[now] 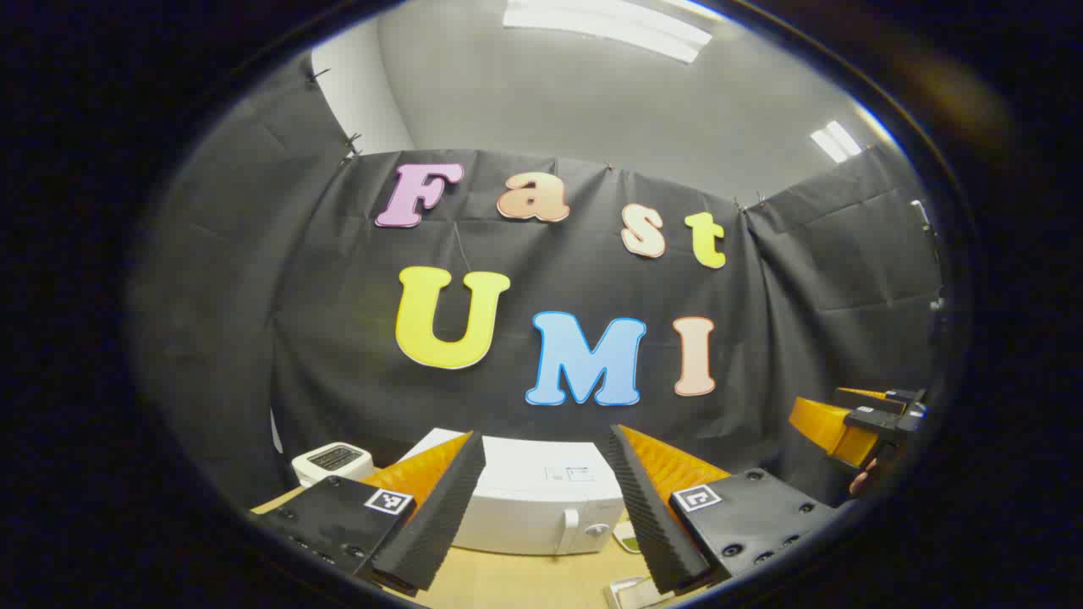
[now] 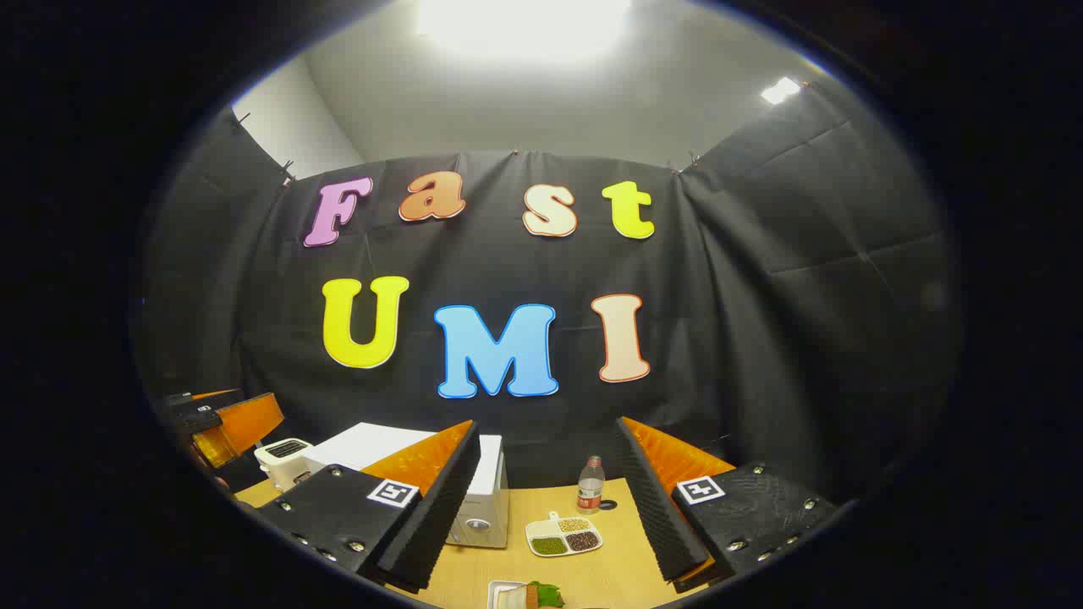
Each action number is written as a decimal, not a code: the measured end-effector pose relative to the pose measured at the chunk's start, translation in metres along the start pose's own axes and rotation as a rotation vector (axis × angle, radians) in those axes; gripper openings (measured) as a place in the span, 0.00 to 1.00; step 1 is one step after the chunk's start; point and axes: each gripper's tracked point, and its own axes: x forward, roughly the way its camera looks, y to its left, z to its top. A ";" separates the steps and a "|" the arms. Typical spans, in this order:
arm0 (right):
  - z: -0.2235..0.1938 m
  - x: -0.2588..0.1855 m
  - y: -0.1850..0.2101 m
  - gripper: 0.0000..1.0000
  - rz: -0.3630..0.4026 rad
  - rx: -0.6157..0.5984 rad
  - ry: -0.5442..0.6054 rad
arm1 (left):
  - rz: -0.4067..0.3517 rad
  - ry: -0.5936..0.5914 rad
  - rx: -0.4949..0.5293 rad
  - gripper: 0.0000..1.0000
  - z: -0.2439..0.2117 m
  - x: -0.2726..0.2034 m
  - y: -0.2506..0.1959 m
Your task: Open the microwave oven with the left hand, put the food in, and close the microwave oven.
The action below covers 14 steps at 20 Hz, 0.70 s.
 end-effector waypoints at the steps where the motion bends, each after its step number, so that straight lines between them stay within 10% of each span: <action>1: -0.001 0.000 0.001 0.95 0.001 -0.002 0.005 | -0.004 0.007 0.000 0.96 -0.002 0.001 0.000; 14: -0.014 0.014 -0.017 0.95 0.026 -0.010 0.024 | -0.028 0.039 0.022 0.95 -0.035 0.027 -0.028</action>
